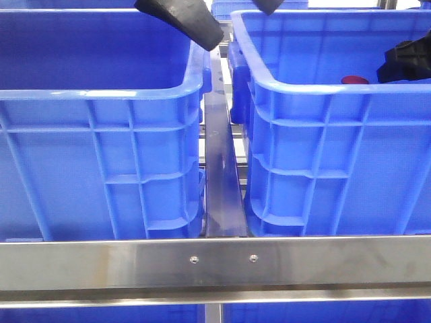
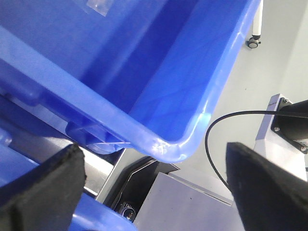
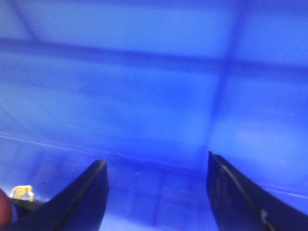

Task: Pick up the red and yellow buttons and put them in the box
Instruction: 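Open the right gripper to release the yellow button, raise it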

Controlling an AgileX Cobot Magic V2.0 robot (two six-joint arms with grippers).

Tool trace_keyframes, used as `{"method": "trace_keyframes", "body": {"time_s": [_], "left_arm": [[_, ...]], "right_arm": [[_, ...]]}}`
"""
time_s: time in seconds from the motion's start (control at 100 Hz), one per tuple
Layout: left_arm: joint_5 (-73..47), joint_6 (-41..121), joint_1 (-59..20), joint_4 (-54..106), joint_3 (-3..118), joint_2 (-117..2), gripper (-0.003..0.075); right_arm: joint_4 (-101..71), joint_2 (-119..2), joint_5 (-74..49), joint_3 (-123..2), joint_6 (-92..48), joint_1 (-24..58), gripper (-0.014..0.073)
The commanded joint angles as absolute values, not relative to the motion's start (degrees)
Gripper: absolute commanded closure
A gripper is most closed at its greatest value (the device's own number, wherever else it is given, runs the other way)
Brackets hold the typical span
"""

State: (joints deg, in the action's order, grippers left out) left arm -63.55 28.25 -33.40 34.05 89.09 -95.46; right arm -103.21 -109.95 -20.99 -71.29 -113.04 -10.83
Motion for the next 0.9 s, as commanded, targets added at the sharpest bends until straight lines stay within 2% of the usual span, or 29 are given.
{"method": "trace_keyframes", "body": {"time_s": [0.0, 0.28, 0.38, 0.48, 0.55, 0.66, 0.69, 0.74, 0.77, 0.89], "left_arm": [[-61.99, 28.25, -33.85, 36.71, 90.89, -92.87, 0.0154], [-62.09, 28.25, -33.85, 36.71, 90.89, -92.87, 0.0154], [-62.09, 28.25, -33.85, 36.71, 90.89, -92.87, 0.0154], [-62.09, 28.25, -33.85, 36.71, 90.89, -92.87, 0.0177], [-62.09, 28.25, -33.85, 36.71, 90.89, -92.87, 0.0256], [-61.59, 28.14, -33.85, 36.71, 90.89, -92.74, 0.0485], [-61.48, 28.14, -33.85, 36.71, 90.89, -92.62, 0.0552], [-61.49, 28.14, -33.85, 36.71, 90.89, -92.59, 0.0687], [-61.49, 28.14, -33.85, 36.71, 90.89, -92.48, 0.0742], [-61.34, 28.01, -33.85, 36.6, 90.89, -92.34, 0.074]], "right_arm": [[-109.88, -105.85, -22.92, -73.08, -113.57, -11.25, 0.012], [-109.88, -99.22, -21.91, -70.56, -113.52, -11.25, 0.0134], [-109.88, -95.23, -20.37, -68.04, -113.52, -11.25, 0.0236], [-109.88, -90.45, -19.16, -64.49, -113.52, -11.25, 0.0404], [-109.88, -87.36, -18.67, -62.06, -113.52, -11.25, 0.0511], [-109.88, -81.67, -18.54, -57.83, -113.52, -11.25, 0.0649], [-109.88, -80.25, -18.48, -56.83, -113.52, -11.25, 0.0671], [-109.88, -77.73, -18.42, -55.13, -113.52, -11.25, 0.066], [-109.88, -76.02, -18.42, -53.94, -113.52, -11.25, 0.0663], [-109.88, -70.34, -18.53, -50.48, -113.52, -11.25, 0.0664]]}}
